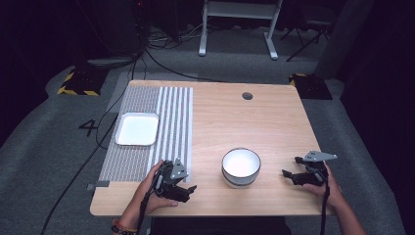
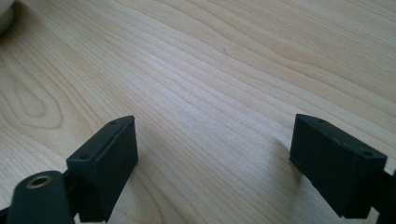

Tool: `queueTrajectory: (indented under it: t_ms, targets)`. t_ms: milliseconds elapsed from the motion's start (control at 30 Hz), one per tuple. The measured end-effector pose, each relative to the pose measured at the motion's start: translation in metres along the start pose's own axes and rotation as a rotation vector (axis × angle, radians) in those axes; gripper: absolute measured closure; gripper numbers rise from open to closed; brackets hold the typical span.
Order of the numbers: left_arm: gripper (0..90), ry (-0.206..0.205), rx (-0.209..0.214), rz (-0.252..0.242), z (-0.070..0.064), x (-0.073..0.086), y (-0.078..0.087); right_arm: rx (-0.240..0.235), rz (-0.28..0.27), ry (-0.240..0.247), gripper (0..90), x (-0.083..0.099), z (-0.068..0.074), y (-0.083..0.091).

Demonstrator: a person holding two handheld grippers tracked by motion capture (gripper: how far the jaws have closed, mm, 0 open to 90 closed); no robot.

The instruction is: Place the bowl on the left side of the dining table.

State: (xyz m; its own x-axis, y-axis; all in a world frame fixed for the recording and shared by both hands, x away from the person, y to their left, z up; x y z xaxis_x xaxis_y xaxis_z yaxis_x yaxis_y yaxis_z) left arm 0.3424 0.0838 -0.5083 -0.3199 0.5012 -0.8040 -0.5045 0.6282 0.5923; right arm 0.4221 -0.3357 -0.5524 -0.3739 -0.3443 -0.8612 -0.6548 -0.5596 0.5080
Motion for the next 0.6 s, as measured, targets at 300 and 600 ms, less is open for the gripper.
queueTrajectory:
  t_ms: [300,600]
  targets:
    - [16.6,-0.061,0.032,0.015,-0.014,-0.017,-0.011,-0.002,0.001,0.005,15.3,0.000,0.000,0.000]
    - [17.0,-0.096,0.097,-0.001,-0.026,-0.038,-0.021,-0.002,0.002,0.004,15.3,0.000,0.000,0.000]
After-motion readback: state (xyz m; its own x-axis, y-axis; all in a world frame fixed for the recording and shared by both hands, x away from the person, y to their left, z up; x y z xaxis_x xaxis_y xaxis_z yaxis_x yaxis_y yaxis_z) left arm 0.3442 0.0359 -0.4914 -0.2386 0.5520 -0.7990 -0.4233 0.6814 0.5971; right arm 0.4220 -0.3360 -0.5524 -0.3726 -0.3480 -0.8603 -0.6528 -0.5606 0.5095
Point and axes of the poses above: each handheld gripper's, and its own axes: y roughly backward along the jaws, x roughly out of its underside, z roughly to its left, the point moved 7 cm from there along -y, roughly forward along the jaws, and after that the axes turned 12 degrees about -z, right-handed, at the moved point
